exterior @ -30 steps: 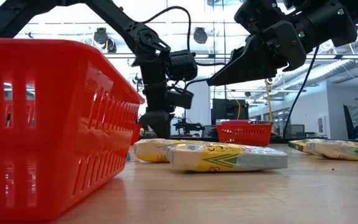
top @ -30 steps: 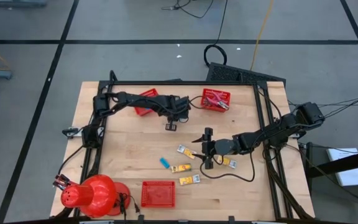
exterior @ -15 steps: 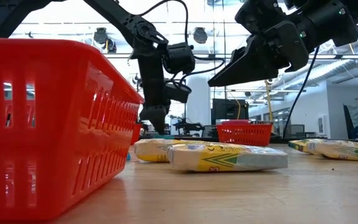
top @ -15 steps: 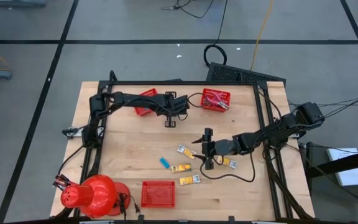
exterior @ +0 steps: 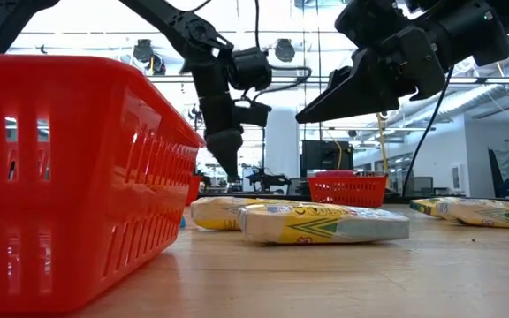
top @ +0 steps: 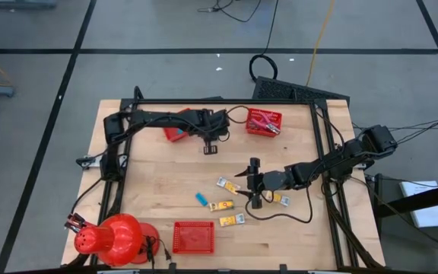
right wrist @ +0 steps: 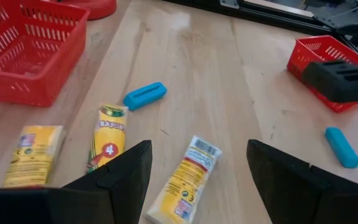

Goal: Pick & Place School Supplies
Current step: Put the blue eraser into the top left red bin

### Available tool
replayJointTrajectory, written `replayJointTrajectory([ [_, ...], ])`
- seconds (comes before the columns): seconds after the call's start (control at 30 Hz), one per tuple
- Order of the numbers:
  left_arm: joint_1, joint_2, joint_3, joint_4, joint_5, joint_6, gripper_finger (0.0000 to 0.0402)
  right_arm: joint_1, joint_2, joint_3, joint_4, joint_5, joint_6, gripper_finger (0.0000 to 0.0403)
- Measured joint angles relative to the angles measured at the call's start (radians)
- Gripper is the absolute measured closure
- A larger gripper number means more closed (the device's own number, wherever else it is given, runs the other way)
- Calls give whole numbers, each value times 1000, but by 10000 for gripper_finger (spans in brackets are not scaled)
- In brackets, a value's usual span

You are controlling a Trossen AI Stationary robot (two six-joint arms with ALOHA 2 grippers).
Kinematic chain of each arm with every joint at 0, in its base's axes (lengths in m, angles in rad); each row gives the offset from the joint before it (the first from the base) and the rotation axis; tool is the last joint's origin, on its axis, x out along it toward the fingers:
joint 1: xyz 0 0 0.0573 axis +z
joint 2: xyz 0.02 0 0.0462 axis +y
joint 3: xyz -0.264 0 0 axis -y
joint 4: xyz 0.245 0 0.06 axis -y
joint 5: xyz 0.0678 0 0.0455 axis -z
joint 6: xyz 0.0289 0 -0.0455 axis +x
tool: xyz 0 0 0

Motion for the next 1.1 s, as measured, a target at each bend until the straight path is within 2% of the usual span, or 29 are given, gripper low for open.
replayJointTrajectory([
  [0.13, 24, 35, 0, -1, 61, -12, 369, 0, 0, 0, 2, 1, 7, 149],
  [0.43, 34, 90, 3, -25, 83, 17, 242, 0, 0, 0, 3, 0, -2, 149],
  [0.57, 38, 101, 3, -12, 87, 27, 216, 0, 0, 0, 2, 0, -4, 149],
  [0.73, 42, 133, 5, 11, 72, 9, 236, 0, 0, 0, -4, 0, -4, 149],
  [0.9, 31, 151, 5, 42, 12, -3, 300, 0, 0, 0, -5, 0, -4, 149],
  [1.03, 42, 153, 4, 38, 14, -5, 365, 0, 0, 0, -5, 0, -4, 149],
  [1.1, 43, 153, 4, 36, 10, -2, 369, 0, 0, 0, -5, 0, -3, 149],
])
